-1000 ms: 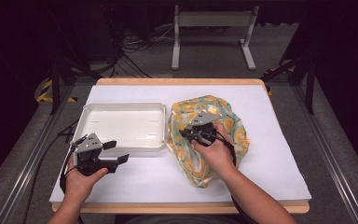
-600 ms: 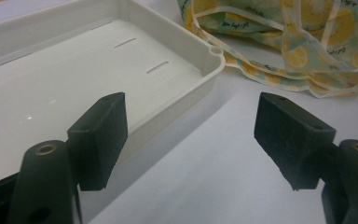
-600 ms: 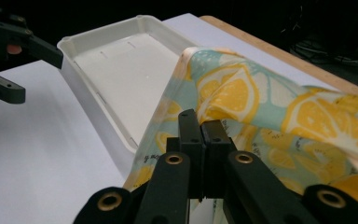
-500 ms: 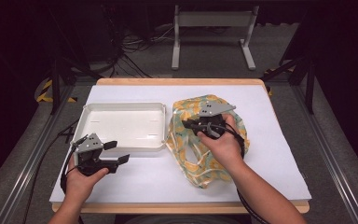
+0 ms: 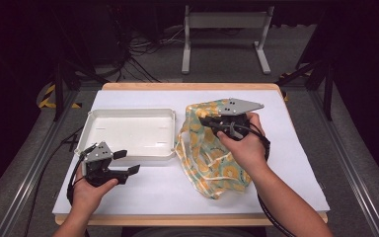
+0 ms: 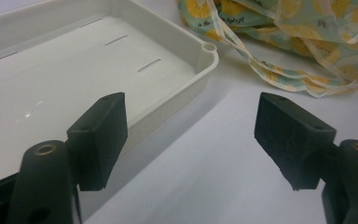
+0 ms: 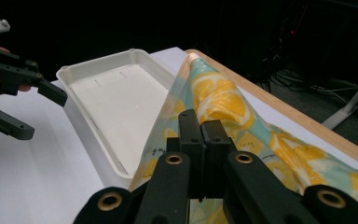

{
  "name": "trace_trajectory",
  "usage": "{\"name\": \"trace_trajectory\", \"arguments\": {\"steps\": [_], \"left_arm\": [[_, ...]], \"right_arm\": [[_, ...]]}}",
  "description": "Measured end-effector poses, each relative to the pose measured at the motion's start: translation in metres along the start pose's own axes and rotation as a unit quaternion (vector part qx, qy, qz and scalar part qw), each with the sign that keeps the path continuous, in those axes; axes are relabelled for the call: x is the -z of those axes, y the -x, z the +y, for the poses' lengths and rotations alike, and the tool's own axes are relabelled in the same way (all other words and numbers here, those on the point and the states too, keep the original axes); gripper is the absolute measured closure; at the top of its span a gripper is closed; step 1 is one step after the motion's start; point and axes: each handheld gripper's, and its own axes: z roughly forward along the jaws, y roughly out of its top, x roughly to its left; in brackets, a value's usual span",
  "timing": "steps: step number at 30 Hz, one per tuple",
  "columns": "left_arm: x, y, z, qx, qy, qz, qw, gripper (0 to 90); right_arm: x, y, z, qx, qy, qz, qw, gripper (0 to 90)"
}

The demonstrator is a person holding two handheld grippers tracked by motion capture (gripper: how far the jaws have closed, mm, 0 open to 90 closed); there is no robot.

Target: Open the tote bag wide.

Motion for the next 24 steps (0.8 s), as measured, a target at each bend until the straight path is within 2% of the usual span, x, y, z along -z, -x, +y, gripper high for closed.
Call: {"name": "trace_trajectory", "arguments": {"steps": [5, 6, 7, 11, 14, 20, 24], "left_arm": [[-0.003, 0.002, 0.000, -0.002, 0.001, -0.003, 1.0000, 26.3], [-0.003, 0.002, 0.001, -0.008, -0.002, -0.003, 1.0000, 26.3], [-0.004, 0.003, 0.001, -0.003, -0.004, -0.005, 1.0000, 26.3], [-0.006, 0.005, 0.001, -0.010, -0.005, -0.006, 0.9999, 26.3], [-0.007, 0.006, 0.001, -0.006, -0.002, -0.006, 1.0000, 26.3], [-0.014, 0.013, 0.007, -0.013, -0.004, -0.019, 0.9997, 26.3], [-0.022, 0.022, 0.013, -0.016, -0.003, -0.037, 0.9992, 26.3]], "right_arm": [[0.010, 0.005, 0.008, 0.000, 0.013, -0.006, 0.9999, 90.0], [0.011, 0.006, 0.009, 0.000, 0.016, -0.007, 0.9998, 90.0], [0.013, 0.007, 0.010, 0.000, 0.018, -0.009, 0.9998, 90.0], [0.019, 0.011, 0.012, -0.001, 0.027, -0.013, 0.9996, 90.0], [0.023, 0.013, 0.014, -0.003, 0.032, -0.015, 0.9994, 90.0], [0.035, 0.022, 0.015, -0.013, 0.044, -0.021, 0.9987, 90.0], [0.042, 0.029, 0.017, -0.016, 0.050, -0.027, 0.9982, 90.0]]}}
